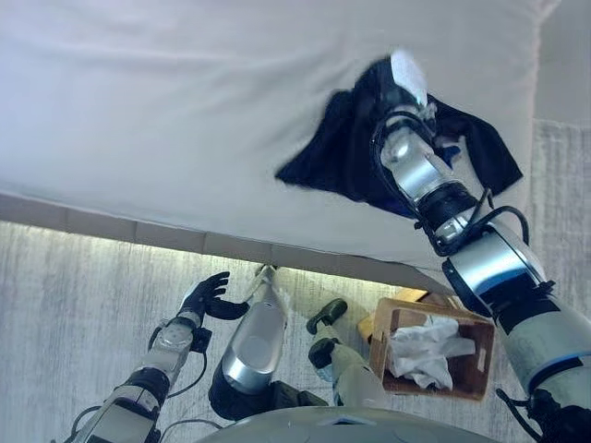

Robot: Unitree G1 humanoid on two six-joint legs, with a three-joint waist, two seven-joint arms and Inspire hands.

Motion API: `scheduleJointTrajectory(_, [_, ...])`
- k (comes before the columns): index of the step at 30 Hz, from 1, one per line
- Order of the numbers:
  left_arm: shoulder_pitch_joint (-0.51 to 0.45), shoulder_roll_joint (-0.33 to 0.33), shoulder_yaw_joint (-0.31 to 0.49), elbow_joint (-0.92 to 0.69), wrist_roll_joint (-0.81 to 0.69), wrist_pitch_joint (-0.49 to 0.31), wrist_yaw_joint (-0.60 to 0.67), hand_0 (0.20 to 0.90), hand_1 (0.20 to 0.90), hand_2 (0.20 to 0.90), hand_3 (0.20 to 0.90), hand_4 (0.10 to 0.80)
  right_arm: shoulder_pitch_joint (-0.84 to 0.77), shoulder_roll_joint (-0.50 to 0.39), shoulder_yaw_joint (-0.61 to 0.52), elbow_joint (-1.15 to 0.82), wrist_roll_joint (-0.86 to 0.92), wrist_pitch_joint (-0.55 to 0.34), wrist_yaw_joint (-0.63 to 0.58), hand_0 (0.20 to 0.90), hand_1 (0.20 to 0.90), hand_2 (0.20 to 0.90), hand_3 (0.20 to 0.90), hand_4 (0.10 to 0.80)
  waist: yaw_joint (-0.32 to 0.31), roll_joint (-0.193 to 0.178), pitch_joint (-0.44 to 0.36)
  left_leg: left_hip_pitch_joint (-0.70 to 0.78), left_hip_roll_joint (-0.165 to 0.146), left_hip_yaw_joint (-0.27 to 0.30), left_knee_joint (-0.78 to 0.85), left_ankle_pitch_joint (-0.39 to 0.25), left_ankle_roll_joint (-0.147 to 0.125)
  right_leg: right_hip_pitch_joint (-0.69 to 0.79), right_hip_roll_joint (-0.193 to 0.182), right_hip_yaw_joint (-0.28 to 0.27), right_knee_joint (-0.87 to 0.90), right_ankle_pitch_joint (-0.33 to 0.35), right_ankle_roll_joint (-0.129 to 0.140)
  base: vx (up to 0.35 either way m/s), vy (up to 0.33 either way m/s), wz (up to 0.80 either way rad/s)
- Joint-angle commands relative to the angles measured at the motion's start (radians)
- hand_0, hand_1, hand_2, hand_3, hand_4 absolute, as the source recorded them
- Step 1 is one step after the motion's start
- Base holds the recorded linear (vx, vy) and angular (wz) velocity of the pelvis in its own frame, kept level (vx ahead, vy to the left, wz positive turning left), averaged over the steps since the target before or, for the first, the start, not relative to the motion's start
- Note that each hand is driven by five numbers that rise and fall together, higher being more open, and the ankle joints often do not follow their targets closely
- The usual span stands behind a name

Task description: Pick up the clothes from the bed and place them into the basket

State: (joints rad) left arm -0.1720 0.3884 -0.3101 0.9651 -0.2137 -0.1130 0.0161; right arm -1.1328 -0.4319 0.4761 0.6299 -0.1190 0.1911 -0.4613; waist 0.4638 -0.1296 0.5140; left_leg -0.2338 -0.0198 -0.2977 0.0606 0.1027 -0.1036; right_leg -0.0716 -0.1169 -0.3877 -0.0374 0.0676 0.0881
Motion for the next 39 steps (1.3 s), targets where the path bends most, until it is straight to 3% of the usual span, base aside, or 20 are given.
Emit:
scheduleJointTrajectory(1, [0.124, 0.01, -0.005, 0.036, 0.04, -0.024, 0.002, 0.9, 0.9, 0.9, 0.9, 0.8, -0.033, -0.147, -0.098, -0.234, 0.009, -0.123, -0.163, 0.3, 0.3, 0.3, 0.2, 0.1, -0.068, -0.012, -0.113, 0.106, 0.022, 0.083, -0.102, -0.065, 0.087, 0.052, -0.005, 0.039, 0.103, -0.067, 0.02, 0.052, 0.001, -0.36])
scheduleJointTrajectory(9, [0.148, -0.011, 0.009, 0.085, 0.09, 0.035, -0.005, 0.9, 0.9, 0.9, 0.9, 0.8, 0.083, -0.283, -0.258, -0.494, 0.103, -0.17, -0.245, 0.3, 0.3, 0.3, 0.2, 0.1, -0.183, -0.027, -0.288, 0.235, 0.024, 0.156, -0.122, -0.109, 0.099, 0.118, 0.009, 0.122, 0.05, -0.056, 0.019, 0.075, 0.0, -0.39])
scheduleJointTrajectory(21, [0.133, -0.045, -0.01, 0.117, 0.122, 0.098, -0.05, 0.9, 0.9, 0.9, 0.9, 0.8, 0.08, -0.516, -0.354, -0.483, 0.189, -0.173, -0.334, 0.3, 0.3, 0.3, 0.2, 0.1, -0.316, -0.014, -0.408, 0.353, 0.027, 0.263, -0.128, -0.159, 0.104, 0.177, 0.027, 0.216, 0.028, -0.066, 0.009, 0.029, -0.024, -0.36])
scheduleJointTrajectory(26, [0.14, -0.044, -0.02, 0.13, 0.151, 0.103, -0.079, 0.9, 0.9, 0.9, 0.9, 0.8, 0.103, -0.588, -0.376, -0.443, 0.354, -0.225, -0.252, 0.3, 0.3, 0.3, 0.2, 0.1, -0.359, 0.0, -0.426, 0.361, 0.024, 0.287, -0.129, -0.156, 0.101, 0.174, 0.032, 0.251, 0.025, -0.059, 0.004, -0.03, -0.041, -0.23])
scheduleJointTrajectory(31, [0.139, -0.052, -0.044, 0.147, 0.156, 0.109, -0.083, 0.9, 0.9, 0.9, 0.9, 0.8, 0.12, -0.584, -0.407, -0.372, 0.426, -0.297, -0.199, 0.3, 0.3, 0.3, 0.2, 0.1, -0.392, 0.018, -0.428, 0.373, 0.021, 0.314, -0.124, -0.162, 0.097, 0.178, 0.039, 0.283, 0.002, -0.048, -0.004, -0.037, -0.022, -0.28])
scheduleJointTrajectory(39, [0.126, -0.05, -0.057, 0.143, 0.149, 0.115, -0.091, 0.9, 0.9, 0.9, 0.9, 0.8, 0.102, -0.613, -0.369, -0.225, 0.522, -0.251, 0.039, 0.3, 0.3, 0.3, 0.2, 0.1, -0.432, 0.031, -0.439, 0.382, 0.027, 0.36, -0.137, -0.154, 0.081, 0.174, 0.046, 0.311, -0.038, -0.018, -0.005, -0.039, -0.027, -0.22])
